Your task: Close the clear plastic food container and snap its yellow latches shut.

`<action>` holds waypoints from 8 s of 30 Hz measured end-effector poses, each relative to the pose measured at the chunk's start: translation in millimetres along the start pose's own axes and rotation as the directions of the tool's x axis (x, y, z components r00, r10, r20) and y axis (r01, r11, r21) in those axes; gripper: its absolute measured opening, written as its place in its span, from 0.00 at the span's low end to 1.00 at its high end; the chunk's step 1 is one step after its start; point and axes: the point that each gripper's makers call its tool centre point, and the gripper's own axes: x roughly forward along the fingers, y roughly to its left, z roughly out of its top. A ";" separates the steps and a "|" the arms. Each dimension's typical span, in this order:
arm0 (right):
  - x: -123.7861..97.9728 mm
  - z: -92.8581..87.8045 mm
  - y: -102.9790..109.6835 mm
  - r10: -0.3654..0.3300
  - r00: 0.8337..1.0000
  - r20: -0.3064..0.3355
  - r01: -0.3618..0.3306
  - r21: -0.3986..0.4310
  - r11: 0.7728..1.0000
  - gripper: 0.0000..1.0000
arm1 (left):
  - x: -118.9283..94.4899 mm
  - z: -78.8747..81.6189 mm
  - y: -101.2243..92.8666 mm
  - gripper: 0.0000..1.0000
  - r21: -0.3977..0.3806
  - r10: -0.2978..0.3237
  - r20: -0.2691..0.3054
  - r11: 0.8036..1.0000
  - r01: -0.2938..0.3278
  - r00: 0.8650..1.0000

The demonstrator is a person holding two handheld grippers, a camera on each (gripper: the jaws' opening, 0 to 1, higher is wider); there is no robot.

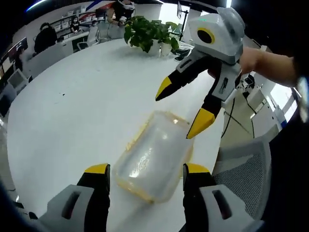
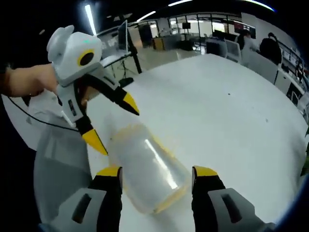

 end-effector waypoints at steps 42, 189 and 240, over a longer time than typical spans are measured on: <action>23.8 -11.1 23.5 0.071 0.986 -0.151 -0.111 -0.278 0.954 0.45 | 20.4 -4.5 -16.1 0.40 0.241 -0.068 -0.094 0.966 0.089 0.993; 62.2 -18.7 3.7 0.324 0.646 -0.691 -0.519 -0.086 0.851 0.41 | 56.0 -16.0 -32.5 0.54 0.633 0.281 -0.208 0.769 -0.090 0.937; 38.9 -20.1 12.9 0.164 0.863 -0.478 -0.364 -0.363 0.858 0.61 | 46.0 -13.8 -52.5 0.83 0.550 0.056 -0.264 0.829 0.102 0.963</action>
